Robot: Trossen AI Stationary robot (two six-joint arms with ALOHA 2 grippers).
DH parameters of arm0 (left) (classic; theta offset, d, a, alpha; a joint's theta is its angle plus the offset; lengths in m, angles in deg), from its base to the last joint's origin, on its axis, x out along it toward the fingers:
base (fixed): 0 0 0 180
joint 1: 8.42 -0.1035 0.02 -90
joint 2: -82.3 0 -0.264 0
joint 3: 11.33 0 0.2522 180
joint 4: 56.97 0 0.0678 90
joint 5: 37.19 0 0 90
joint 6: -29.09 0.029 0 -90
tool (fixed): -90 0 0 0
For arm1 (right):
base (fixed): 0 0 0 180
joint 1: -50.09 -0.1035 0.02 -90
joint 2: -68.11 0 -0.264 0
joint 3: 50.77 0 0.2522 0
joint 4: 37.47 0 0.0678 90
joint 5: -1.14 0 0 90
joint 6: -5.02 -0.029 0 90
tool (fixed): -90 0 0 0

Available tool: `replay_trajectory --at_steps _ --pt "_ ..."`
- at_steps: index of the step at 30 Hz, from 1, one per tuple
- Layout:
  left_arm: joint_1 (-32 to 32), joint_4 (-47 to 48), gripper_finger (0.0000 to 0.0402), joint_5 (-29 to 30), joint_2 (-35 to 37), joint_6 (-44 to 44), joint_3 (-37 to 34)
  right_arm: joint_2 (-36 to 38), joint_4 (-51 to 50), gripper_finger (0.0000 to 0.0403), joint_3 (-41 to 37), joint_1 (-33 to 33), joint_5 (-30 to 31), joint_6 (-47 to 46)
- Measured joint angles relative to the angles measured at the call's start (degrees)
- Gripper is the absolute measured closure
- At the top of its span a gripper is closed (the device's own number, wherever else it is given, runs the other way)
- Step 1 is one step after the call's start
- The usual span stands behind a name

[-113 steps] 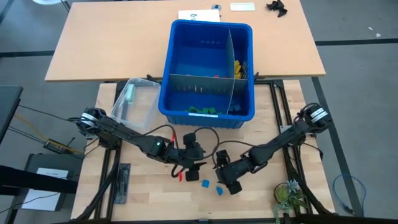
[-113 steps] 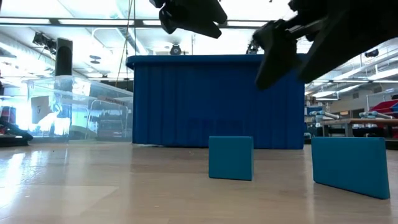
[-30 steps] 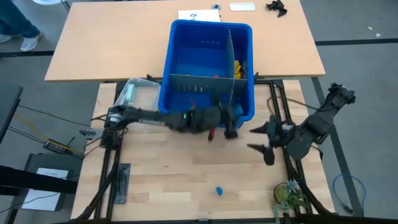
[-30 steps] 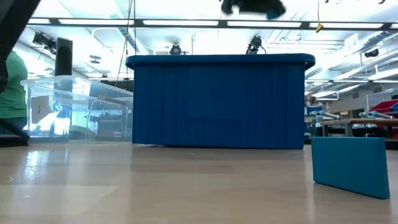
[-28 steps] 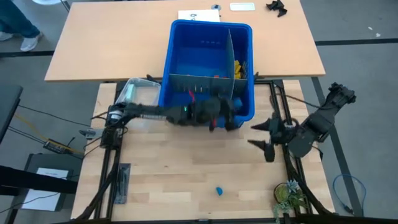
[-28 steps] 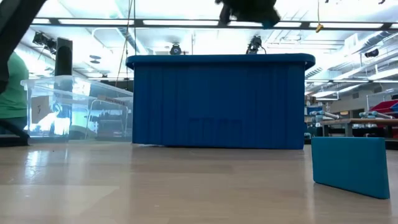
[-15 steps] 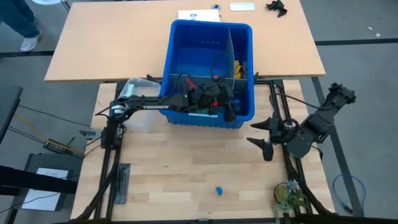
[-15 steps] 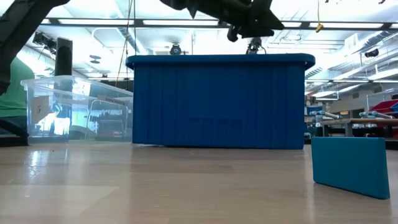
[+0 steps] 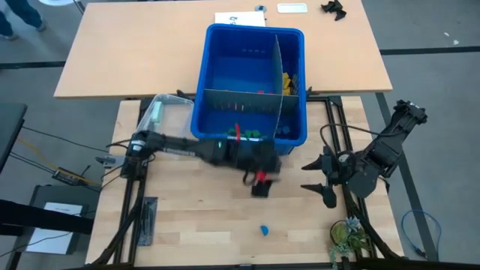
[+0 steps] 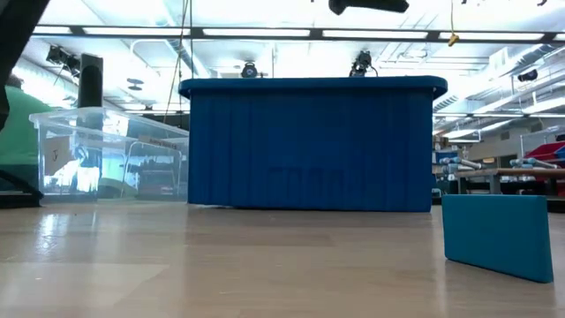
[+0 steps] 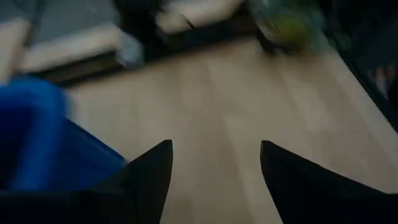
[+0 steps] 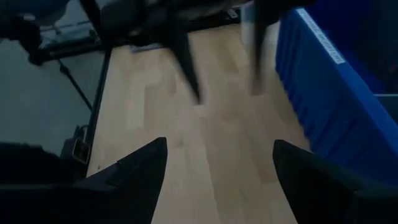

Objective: Sort blocks
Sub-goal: Put the blue block into the blue bin

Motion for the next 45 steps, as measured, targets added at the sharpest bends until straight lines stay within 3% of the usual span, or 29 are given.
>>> replay_trajectory --at_steps 5,12,24,36,40,45 --pt "6.41 3.72 0.0158 1.56 -2.39 -1.03 -0.07 -2.49 -0.08 0.0110 0.00 -1.43 0.25 1.58" --pt "11.00 1.78 0.0166 -0.05 -9.42 4.77 -0.07 -7.32 -0.09 0.0110 0.00 -1.42 -0.06 2.05" --pt "12.00 -3.95 0.0183 -10.59 -19.57 4.61 -0.09 -10.79 -0.07 0.0110 -0.02 -1.48 -3.06 1.54" --pt "11.80 -5.75 0.0188 -12.04 -23.43 6.10 -0.08 -10.77 0.25 0.0110 -0.02 -1.81 -4.61 0.44" --pt "11.83 -5.69 0.0221 -12.04 -23.67 6.12 -0.02 -10.77 0.17 0.0110 -0.02 -2.06 -4.34 0.46" --pt "11.80 -5.51 0.0304 -12.02 -23.67 5.96 -0.02 -10.77 0.15 0.0110 -0.02 -2.05 -3.56 0.71"
